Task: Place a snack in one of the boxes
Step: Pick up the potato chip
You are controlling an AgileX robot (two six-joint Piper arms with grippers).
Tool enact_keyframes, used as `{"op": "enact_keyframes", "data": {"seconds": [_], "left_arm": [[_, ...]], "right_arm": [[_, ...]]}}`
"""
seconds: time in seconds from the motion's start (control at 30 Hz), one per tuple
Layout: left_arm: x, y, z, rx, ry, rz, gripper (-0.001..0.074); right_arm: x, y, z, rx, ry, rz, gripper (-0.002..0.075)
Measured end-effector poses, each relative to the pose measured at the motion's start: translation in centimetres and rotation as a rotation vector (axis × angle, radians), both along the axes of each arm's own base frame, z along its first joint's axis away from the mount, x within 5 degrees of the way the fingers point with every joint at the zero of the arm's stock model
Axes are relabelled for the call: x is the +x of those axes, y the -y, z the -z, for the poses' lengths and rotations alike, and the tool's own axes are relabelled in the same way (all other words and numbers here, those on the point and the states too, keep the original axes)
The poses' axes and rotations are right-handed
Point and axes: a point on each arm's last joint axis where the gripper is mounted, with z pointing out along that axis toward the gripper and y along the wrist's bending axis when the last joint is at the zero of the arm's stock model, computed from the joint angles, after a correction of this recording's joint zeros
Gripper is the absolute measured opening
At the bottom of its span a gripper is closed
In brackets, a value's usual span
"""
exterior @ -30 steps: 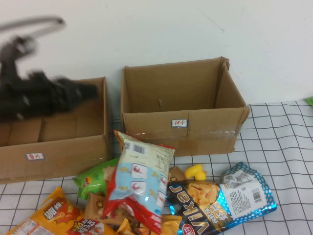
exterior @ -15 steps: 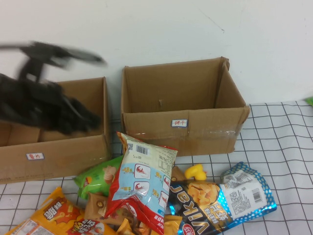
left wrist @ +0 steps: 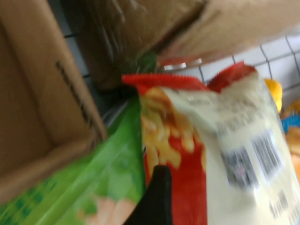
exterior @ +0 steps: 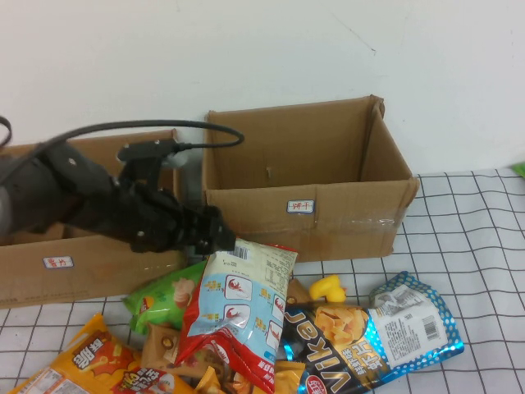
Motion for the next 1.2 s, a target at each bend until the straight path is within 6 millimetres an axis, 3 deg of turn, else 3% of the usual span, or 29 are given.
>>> {"op": "enact_keyframes", "data": {"seconds": [0.17, 0.43, 0.87, 1.2], "left_arm": [[1.3, 0.7, 2.4, -0.064, -0.005, -0.007, 0.0693], [3.4, 1.6, 4.2, -0.043, -0.038, 0.083, 0.0693], [3.2, 1.6, 2.2, 0.078, -0.163, 0.288, 0.0693], [2.8, 2.5, 4.3, 0.087, -0.236, 0.331, 0.0693]], "right_arm": [[0.0, 0.0, 0.0, 0.000, 0.000, 0.000, -0.0001], [0.0, 0.0, 0.0, -0.006, 0.002, -0.002, -0.0001], [0.0, 0.0, 0.0, -0.008, 0.003, -0.003, -0.0001], [0.0, 0.0, 0.0, -0.011, 0.004, -0.004, -0.0001]]}}
